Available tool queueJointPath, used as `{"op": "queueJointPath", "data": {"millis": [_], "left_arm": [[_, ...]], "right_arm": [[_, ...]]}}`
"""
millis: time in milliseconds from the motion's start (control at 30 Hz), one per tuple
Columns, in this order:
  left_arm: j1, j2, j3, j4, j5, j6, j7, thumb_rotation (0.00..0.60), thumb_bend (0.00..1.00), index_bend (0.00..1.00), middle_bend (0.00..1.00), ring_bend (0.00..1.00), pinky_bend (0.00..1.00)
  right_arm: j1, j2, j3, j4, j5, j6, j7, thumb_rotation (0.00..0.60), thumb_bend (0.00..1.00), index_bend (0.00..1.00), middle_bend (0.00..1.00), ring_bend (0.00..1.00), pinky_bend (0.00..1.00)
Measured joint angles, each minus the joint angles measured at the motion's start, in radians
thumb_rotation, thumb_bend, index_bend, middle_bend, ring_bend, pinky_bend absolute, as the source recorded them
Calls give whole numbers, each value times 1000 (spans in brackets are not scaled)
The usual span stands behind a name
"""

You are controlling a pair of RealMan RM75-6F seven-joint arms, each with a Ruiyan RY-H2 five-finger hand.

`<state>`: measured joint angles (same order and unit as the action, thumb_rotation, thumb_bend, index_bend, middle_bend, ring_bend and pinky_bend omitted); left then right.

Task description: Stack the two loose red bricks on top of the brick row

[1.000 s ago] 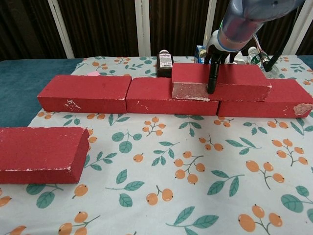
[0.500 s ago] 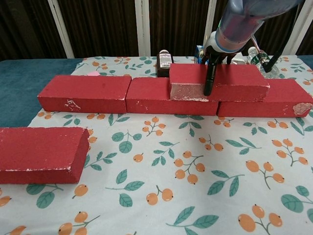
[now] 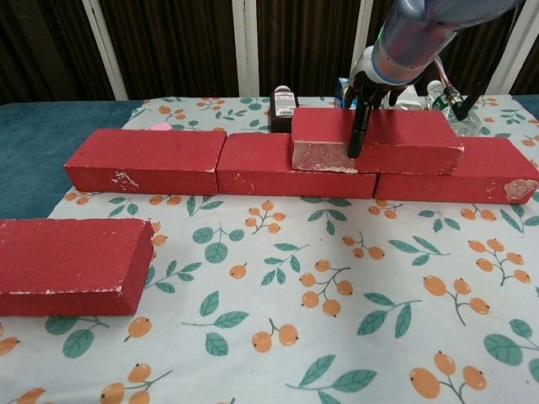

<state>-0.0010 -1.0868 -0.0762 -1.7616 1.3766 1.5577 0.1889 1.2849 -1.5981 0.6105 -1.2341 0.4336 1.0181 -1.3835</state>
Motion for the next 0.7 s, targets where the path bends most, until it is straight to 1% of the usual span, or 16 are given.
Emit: {"op": "queueJointPath", "data": {"millis": [333,500,700], "left_arm": [[1,-1,-4,0,-8,3,1,600,0,119,51,0,136],[7,-5,-5,-3,-5,23,22,600,0,128,52,0,128],[12,-5,-8,-1,-6,30,10,600,0,127,51,0,128]], "right_arm": [[4,19,0,-31,14,13,-18,600,150,0,0,0,0],[3,46,11,-91,3,27,-4,600,150,0,0,0,0],[-4,79,26,-155,-30,38,51,600,150,0,0,0,0]]}}
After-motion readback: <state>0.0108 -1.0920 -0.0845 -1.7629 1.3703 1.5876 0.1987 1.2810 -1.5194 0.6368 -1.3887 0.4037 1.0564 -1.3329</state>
